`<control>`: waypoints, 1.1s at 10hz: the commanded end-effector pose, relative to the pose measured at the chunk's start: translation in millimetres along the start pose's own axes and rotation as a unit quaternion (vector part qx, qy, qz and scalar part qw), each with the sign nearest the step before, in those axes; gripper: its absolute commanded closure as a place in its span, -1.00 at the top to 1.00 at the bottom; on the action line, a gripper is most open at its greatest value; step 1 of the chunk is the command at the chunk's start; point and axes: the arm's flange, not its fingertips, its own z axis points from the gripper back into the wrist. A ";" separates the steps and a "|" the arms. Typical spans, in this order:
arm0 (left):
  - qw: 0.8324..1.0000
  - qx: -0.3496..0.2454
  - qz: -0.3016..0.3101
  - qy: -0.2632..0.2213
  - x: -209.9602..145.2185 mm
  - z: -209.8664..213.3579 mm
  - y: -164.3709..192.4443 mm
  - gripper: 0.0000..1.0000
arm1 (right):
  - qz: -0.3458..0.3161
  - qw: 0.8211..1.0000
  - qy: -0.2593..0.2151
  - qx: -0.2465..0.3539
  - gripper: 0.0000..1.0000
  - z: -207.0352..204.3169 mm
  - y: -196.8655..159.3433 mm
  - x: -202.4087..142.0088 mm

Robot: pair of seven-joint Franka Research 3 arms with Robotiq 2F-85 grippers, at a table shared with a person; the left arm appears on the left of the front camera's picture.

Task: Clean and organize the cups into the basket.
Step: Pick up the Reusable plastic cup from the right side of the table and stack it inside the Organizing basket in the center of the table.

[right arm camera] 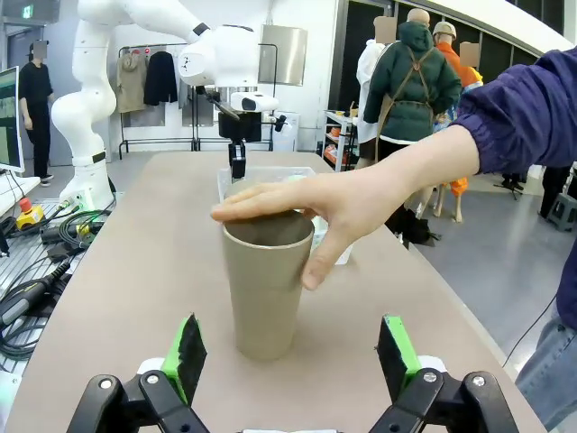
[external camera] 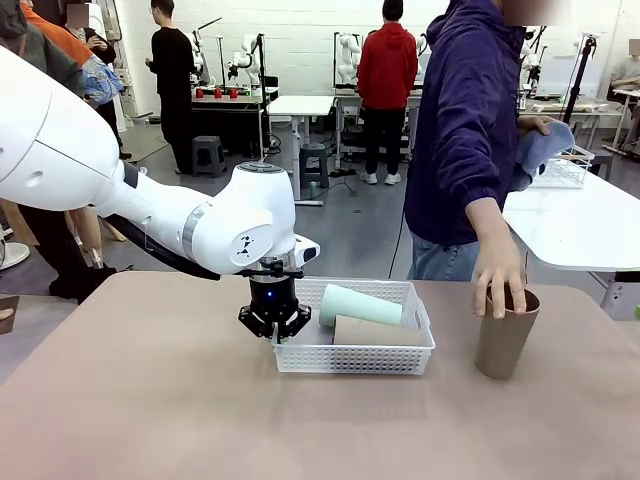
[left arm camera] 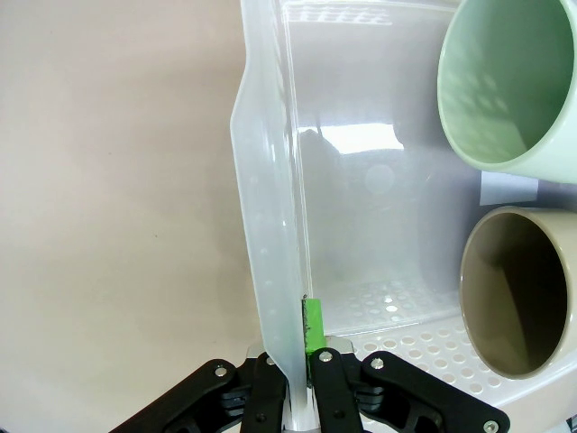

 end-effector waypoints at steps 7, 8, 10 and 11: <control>1.000 0.001 -0.002 0.000 -1.5 0.3 -0.2 -1.00 | 0.001 1.000 -0.005 -0.006 1.00 -0.1 -0.2 0.0; 1.000 0.001 -0.002 0.000 -1.5 0.3 -0.2 -1.00 | 0.001 1.000 -0.005 -0.006 1.00 -0.1 -0.2 0.0; 1.000 0.001 -0.002 0.000 -1.5 0.3 -0.2 -1.00 | 0.011 1.000 0.018 0.018 1.00 -16.5 1.0 -11.0; 1.000 0.001 -0.002 0.000 -1.5 0.3 -0.2 -1.00 | 0.016 0.999 0.025 0.031 1.00 -24.1 1.2 -16.8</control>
